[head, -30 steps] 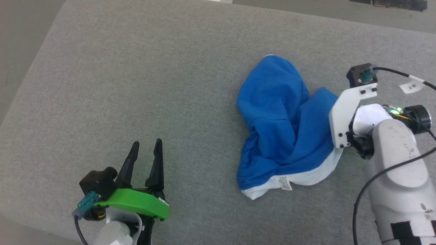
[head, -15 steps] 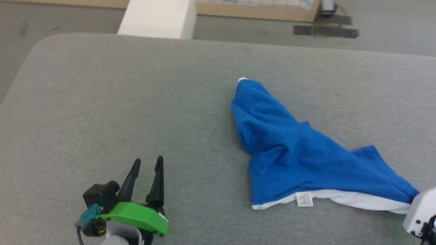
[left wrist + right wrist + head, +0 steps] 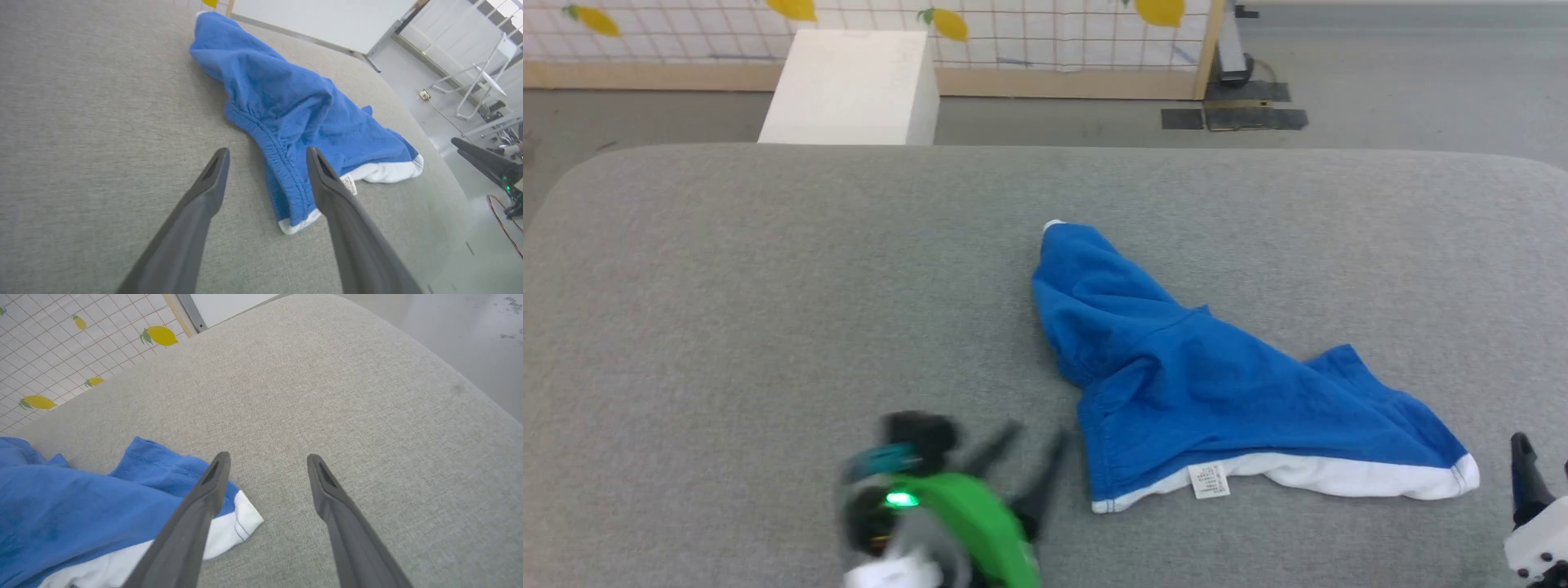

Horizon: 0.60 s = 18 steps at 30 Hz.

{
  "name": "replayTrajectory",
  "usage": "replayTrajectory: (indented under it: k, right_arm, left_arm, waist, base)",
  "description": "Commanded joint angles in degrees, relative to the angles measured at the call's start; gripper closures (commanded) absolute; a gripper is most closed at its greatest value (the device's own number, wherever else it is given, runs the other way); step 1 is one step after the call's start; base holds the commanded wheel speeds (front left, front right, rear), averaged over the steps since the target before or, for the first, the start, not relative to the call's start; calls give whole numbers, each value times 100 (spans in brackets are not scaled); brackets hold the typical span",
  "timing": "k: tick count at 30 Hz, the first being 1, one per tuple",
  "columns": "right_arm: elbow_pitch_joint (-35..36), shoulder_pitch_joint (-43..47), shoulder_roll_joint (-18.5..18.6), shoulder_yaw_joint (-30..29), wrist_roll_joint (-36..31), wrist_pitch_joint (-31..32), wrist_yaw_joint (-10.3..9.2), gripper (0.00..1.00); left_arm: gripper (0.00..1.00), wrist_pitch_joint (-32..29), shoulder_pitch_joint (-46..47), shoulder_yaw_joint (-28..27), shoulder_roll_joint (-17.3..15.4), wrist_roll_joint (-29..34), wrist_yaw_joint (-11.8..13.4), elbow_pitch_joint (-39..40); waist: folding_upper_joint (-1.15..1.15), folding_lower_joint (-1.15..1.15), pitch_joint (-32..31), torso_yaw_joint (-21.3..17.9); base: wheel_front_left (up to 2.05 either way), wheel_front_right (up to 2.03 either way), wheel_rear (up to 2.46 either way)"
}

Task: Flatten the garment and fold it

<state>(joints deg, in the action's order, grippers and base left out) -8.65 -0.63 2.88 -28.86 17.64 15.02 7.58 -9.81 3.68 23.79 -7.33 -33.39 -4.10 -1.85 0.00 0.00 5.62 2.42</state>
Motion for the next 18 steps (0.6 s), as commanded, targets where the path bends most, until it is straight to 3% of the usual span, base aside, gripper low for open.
replayTrajectory:
  k: [1, 3, 6, 12, 18]
  right_arm:
    - [-33, 44, 0, 51, 28, -48, -9, 0]
    - [-69, 34, 0, 117, 31, -94, -9, 0]
    - [-99, -47, 0, 250, 62, -166, -9, 0]
    - [-176, -136, 0, 486, 132, -295, -9, 0]
    - [-235, -161, 0, 500, 133, -377, -9, 0]
  left_arm:
    - [0, -344, 163, 170, 28, -37, -35, 50]
    - [0, -1056, 307, 518, 4, 52, 33, -23]
    - [0, -1487, 526, 773, -49, 326, 149, -216]
    - [0, -1607, 829, 884, -29, 695, 437, -946]
    - [0, -1747, 920, 1027, 11, 736, 435, -1386]
  waist:
    - [0, 0, 26, -71]
    - [0, 0, 72, -126]
    - [0, 0, 186, -262]
    - [0, 0, 356, -476]
    - [0, 0, 477, -528]
  base:
    - [0, 0, 0]
    - [0, 0, 0]
    - [0, 0, 0]
    - [0, 0, 0]
    - [0, 0, 0]
